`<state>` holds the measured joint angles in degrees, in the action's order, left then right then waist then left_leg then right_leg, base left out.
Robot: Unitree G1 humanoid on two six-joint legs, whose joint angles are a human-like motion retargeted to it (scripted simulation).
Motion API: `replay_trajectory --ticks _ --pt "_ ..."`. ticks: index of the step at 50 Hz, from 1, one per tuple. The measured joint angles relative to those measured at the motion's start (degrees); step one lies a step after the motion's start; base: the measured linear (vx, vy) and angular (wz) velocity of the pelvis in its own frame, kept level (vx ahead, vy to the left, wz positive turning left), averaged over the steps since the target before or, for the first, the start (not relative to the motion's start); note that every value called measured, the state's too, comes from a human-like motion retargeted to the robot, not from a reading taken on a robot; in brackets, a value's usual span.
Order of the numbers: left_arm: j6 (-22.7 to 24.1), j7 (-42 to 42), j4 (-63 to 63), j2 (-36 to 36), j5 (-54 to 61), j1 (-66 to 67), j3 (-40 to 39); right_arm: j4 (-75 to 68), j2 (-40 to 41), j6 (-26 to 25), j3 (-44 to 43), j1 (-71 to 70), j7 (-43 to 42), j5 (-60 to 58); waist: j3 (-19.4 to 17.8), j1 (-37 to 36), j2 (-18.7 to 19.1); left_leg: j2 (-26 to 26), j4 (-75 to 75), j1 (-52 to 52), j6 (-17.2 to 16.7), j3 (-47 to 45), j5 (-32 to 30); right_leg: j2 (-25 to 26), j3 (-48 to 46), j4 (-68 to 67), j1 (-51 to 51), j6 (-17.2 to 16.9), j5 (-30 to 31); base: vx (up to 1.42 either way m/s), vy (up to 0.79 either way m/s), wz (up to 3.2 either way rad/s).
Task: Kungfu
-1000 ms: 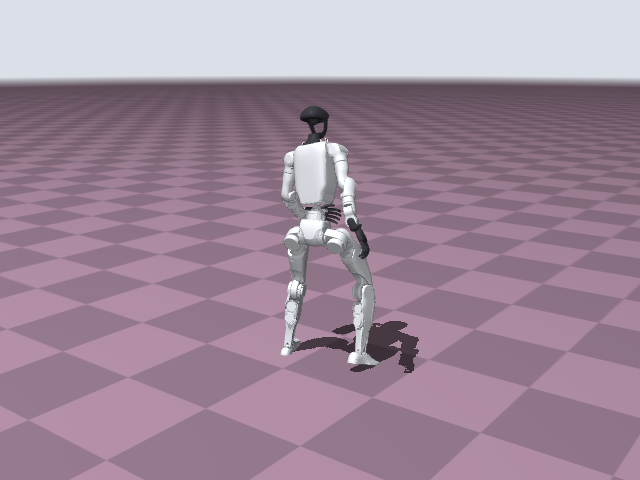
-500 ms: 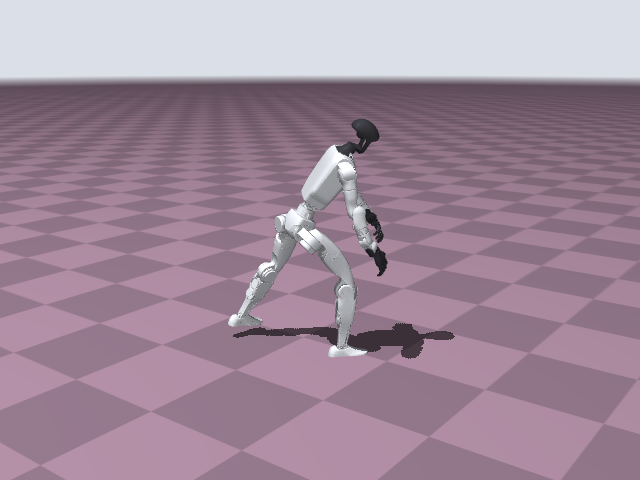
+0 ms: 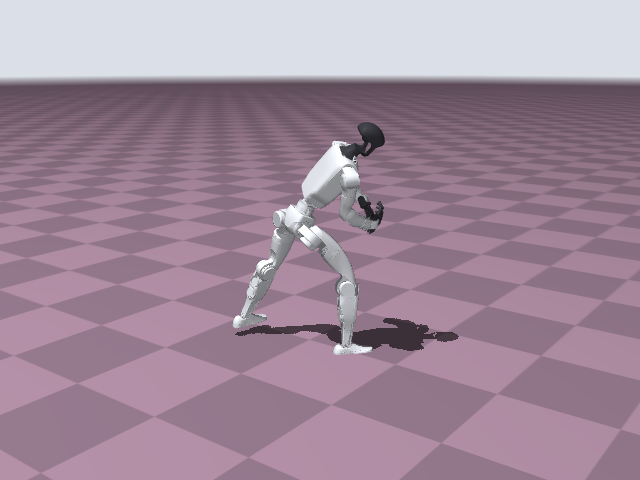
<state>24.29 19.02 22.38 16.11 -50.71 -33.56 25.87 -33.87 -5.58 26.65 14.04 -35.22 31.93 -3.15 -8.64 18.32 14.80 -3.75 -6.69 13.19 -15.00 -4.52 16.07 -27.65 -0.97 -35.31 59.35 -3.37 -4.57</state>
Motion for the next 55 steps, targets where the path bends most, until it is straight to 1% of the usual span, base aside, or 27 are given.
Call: replay_trajectory --ticks 2,5,8,10,13,15,17,19,22,23,25,27,30,33,34,35,36,37,40,41,42,43,45,47,50,52,55 --pt "-3.9 -2.3 -9.8 3.7 -0.4 3.4 1.7 9.1 1.7 2.2 2.7 2.3 0.2 2.8 0.5 -1.8 0.5 -0.1 0.3 -0.6 0.0 0.2 0.0 -0.3 -1.2 2.1 -1.6 -0.1 0.9 0.26 0.18 -0.22" --pt "-7.7 -6.9 -20.7 8.4 -5.0 7.5 3.7 17.7 2.6 7.7 5.0 3.9 -3.7 4.1 1.5 -4.0 1.2 -0.2 0.9 -1.3 0.0 -0.3 0.2 -1.5 -4.4 5.2 -3.9 -0.4 1.5 0.3 0.3 -0.24" --pt "-12.3 -9.3 -25.0 10.7 -9.9 10.2 4.5 19.7 2.9 12.7 5.8 4.7 -10.3 2.9 2.1 -5.5 1.6 -1.0 1.0 -1.7 0.0 -1.2 0.9 -2.5 -8.6 8.2 -6.1 -0.1 1.8 0.25 0.24 -0.33" --pt "-13.5 -9.2 -25.6 10.9 -10.4 11.3 4.3 18.8 2.9 14.4 6.2 5.1 -13.2 2.8 2.4 -6.3 1.7 -1.5 0.8 -1.7 0.0 -1.8 1.6 -3.1 -11.7 9.7 -7.2 0.7 1.9 0.18 0.16 -0.44" --pt "-12.8 -7.0 -23.7 9.7 -8.2 12.0 3.1 15.8 3.2 14.0 6.3 5.8 -11.8 4.3 2.7 -6.8 2.5 -3.0 0.3 -1.6 0.0 -2.6 2.4 -3.1 -15.9 10.2 -8.1 4.3 1.3 0.14 0.11 -0.5" --pt "-11.4 -5.1 -21.5 8.2 -6.2 12.4 2.0 13.5 3.3 12.9 5.4 6.2 -9.4 5.6 3.0 -6.8 3.3 -4.0 0.2 -1.6 0.0 -3.3 2.8 -3.0 -18.4 9.3 -8.2 7.7 0.4 0.09 0.03 -0.5" --pt "-9.4 -2.7 -18.7 6.0 -3.9 12.9 0.6 10.8 3.1 12.4 3.9 6.4 -8.2 6.6 3.7 -6.4 3.8 -4.6 0.4 -2.0 0.0 -4.1 3.0 -3.6 -20.7 8.0 -8.3 9.9 -0.2 0.09 -0.02 -0.44" --pt "-6.7 0.5 -15.5 3.5 -1.0 13.0 -0.9 7.4 3.5 12.2 2.4 6.5 -7.8 7.0 4.4 -5.7 3.8 -4.3 0.5 -2.7 0.0 -5.0 2.8 -4.3 -21.2 7.0 -8.1 10.1 1.3 0.06 -0.08 -0.4" --pt "-4.2 4.0 -11.9 0.2 3.4 12.8 -2.9 2.5 4.1 11.7 0.6 6.3 -7.1 7.4 5.1 -3.5 3.0 -2.8 0.7 -4.2 0.0 -6.3 1.4 -4.6 -18.2 6.5 -6.9 7.6 6.8 0.04 -0.13 -0.34" --pt "-4.1 4.0 -11.4 -0.4 4.8 12.6 -3.4 1.0 4.2 11.3 0.0 6.4 -6.8 7.3 5.5 -2.5 2.9 -2.4 0.8 -4.6 0.0 -6.8 0.3 -4.3 -16.6 6.1 -6.3 6.9 8.1 -0.02 -0.27 -0.31" --pt "-3.9 3.4 -11.0 -1.1 8.2 12.1 -4.4 -1.9 4.3 9.7 -1.4 6.3 -6.4 6.5 6.5 -0.9 2.8 -1.8 0.9 -5.3 0.0 -7.9 -3.1 -3.3 -13.6 4.2 -4.1 6.3 8.1 -0.01 -0.27 -0.41" --pt "-3.6 2.9 -10.8 -1.7 12.8 11.6 -5.4 -4.0 4.3 8.0 -3.0 6.3 -5.1 5.1 7.4 0.4 2.7 -1.8 1.0 -6.2 0.0 -8.0 -8.3 -1.6 -11.0 1.5 -1.8 6.6 5.9 -0.09 -0.56 -0.53" --pt "-3.4 2.5 -10.8 -3.1 21.5 10.6 -6.7 -5.4 4.5 6.4 -5.9 7.1 -3.9 5.5 9.3 2.0 1.9 -3.5 0.7 -7.9 0.0 -8.4 -18.3 2.7 -8.1 -2.3 -0.1 7.8 0.4 -0.07 -0.79 -0.7" --pt "-3.0 3.2 -11.6 -3.4 33.0 8.7 -8.7 -4.9 3.8 6.6 -8.8 8.6 -4.7 10.5 9.9 1.8 -0.2 -10.1 -4.0 -9.3 0.6 -6.0 -29.4 11.1 -8.1 -4.4 -2.9 10.6 -6.1 -0.01 -1.01 -1.57" --pt "-3.2 3.2 -12.0 -3.3 37.6 7.8 -9.5 -4.4 3.0 6.4 -9.4 9.0 -4.9 12.5 9.7 1.6 -1.7 -10.7 -8.0 -8.8 3.8 -4.2 -32.5 13.8 -7.0 -3.7 -4.8 11.3 -7.4 0.07 -0.89 -2.24" --pt "-3.6 2.9 -12.5 -3.3 42.2 6.8 -10.2 -3.8 2.1 6.2 -10.0 9.3 -5.1 14.3 9.5 1.5 -3.6 -10.1 -12.7 -7.9 8.2 -2.3 -35.6 16.0 -5.1 -2.6 -6.7 11.8 -8.2 0.14 -0.71 -2.39" --pt "-3.7 2.1 -12.8 -3.3 46.7 5.8 -11.0 -2.6 1.4 5.6 -10.9 9.9 -5.0 16.1 9.5 1.0 -5.4 -8.7 -18.6 -6.1 11.4 0.0 -38.1 18.5 -2.7 -1.7 -8.5 11.9 -8.8 0.18 -0.7 -2.58" --pt "-3.8 1.2 -13.0 -3.4 51.2 4.9 -11.9 -1.3 0.8 5.0 -11.9 10.5 -4.8 17.8 9.7 0.3 -7.2 -6.3 -24.6 -4.2 12.8 3.4 -38.4 21.0 -0.2 -0.8 -10.3 12.0 -9.3 0.23 -0.72 -2.87" --pt "-2.4 -1.4 -12.7 -4.6 63.3 2.7 -14.8 4.4 0.3 3.5 -15.4 12.9 -4.9 23.3 10.6 -1.1 -12.0 8.6 -44.9 3.2 4.9 18.2 -25.3 26.3 6.4 1.7 -15.8 12.0 -10.2 0.32 -0.51 -2.49" --pt "-2.0 -2.4 -12.1 -5.6 66.5 2.1 -15.8 6.6 0.4 3.5 -16.5 13.5 -5.3 25.0 10.9 -0.3 -12.9 11.7 -48.5 5.7 2.5 19.7 -21.4 27.0 7.2 2.3 -17.6 12.0 -10.7 0.38 -0.41 -1.66" --pt "-1.6 -3.4 -11.4 -6.7 69.8 1.6 -16.8 8.9 0.6 3.5 -17.5 14.2 -5.7 26.7 11.3 0.5 -13.8 13.4 -51.5 8.4 1.4 19.8 -17.5 27.7 7.9 2.9 -19.5 12.1 -11.1 0.41 -0.41 -1.36" --pt "-1.3 -4.2 -10.5 -8.1 73.0 1.2 -17.6 11.4 0.7 3.5 -18.4 15.1 -6.2 28.4 11.7 1.4 -14.4 12.2 -53.3 11.5 2.7 17.3 -13.9 28.3 8.1 3.8 -21.6 12.2 -11.4 0.45 -0.41 -1.46" --pt "-0.5 -4.3 -8.7 -10.7 80.6 0.1 -19.2 17.1 0.9 3.6 -20.1 16.9 -7.1 32.3 12.4 2.2 -15.2 5.9 -54.8 18.0 8.4 9.9 -8.3 30.3 8.5 6.7 -26.2 12.7 -11.2 0.49 -0.39 -1.84" --pt "-0.2 -4.0 -7.8 -12.6 87.2 -0.2 -20.2 22.2 1.0 4.6 -21.0 18.3 -8.9 35.9 13.0 1.8 -16.0 3.2 -51.9 22.3 11.1 6.3 -5.3 32.4 10.0 9.9 -31.3 13.3 -10.4 0.56 -0.37 -2.52" --pt "-1.0 -2.5 -6.8 -14.3 96.1 -0.8 -20.7 29.8 0.3 7.1 -21.2 19.8 -13.8 40.9 13.0 -0.4 -17.3 4.8 -42.5 25.7 10.8 7.9 -4.3 36.0 15.1 13.8 -39.0 14.0 -9.0 0.57 -0.27 -3.09" --pt "-2.4 -0.7 -6.8 -14.8 100.7 -1.2 -20.5 34.3 -0.5 8.8 -21.2 20.2 -17.5 43.5 12.7 -1.4 -17.7 2.2 -32.4 26.1 11.2 8.5 -5.4 38.2 19.4 15.1 -43.8 14.5 -8.7 0.61 -0.22 -3.16" --pt "-5.1 2.7 -7.1 -15.2 105.7 -1.5 -20.1 40.2 -1.6 9.9 -21.2 20.6 -22.2 46.6 12.3 -3.0 -17.7 -2.0 -16.0 23.8 13.1 11.0 -5.1 40.4 25.9 15.8 -50.2 15.3 -9.1 0.63 -0.11 -3.29"
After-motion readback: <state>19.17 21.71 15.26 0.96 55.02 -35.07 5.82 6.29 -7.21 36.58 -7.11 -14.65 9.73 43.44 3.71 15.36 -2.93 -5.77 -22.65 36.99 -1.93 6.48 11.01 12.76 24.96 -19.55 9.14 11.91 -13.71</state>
